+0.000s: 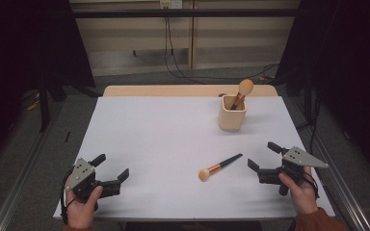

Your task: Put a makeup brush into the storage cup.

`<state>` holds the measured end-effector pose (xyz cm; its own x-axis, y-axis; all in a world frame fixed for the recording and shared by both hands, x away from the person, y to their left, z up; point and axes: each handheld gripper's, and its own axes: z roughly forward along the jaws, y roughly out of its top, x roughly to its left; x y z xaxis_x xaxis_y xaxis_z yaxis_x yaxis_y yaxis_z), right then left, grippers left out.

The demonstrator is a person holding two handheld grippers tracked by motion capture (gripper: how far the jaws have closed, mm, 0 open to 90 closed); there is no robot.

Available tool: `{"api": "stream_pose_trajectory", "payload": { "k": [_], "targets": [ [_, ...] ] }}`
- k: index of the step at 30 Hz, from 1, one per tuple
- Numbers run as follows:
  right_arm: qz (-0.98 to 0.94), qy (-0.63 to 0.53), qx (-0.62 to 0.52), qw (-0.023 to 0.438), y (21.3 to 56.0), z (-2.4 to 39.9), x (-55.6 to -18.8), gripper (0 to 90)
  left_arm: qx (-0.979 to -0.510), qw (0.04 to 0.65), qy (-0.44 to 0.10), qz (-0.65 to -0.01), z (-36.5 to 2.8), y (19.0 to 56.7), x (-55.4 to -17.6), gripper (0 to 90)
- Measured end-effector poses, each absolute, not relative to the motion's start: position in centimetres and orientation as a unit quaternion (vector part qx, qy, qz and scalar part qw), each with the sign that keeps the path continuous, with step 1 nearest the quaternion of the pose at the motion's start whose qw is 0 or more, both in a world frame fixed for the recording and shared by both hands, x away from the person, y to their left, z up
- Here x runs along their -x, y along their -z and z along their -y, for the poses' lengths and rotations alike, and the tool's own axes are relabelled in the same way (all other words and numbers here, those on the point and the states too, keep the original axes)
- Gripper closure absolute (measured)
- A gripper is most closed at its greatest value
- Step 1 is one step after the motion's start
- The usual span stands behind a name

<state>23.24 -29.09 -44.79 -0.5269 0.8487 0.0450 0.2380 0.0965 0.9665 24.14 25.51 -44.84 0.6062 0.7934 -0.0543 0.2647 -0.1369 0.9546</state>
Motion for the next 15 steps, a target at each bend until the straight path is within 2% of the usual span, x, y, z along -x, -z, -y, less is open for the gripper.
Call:
{"api": "stream_pose_trajectory", "payload": {
  "k": [15],
  "targets": [
    [-0.705, -0.553, -0.354, 0.266, 43.6, 27.0, -25.3, 1.1, -0.715, 0.542, -0.242, -0.369, -25.3, 44.8, -24.0, 2.1]
  ]
}}
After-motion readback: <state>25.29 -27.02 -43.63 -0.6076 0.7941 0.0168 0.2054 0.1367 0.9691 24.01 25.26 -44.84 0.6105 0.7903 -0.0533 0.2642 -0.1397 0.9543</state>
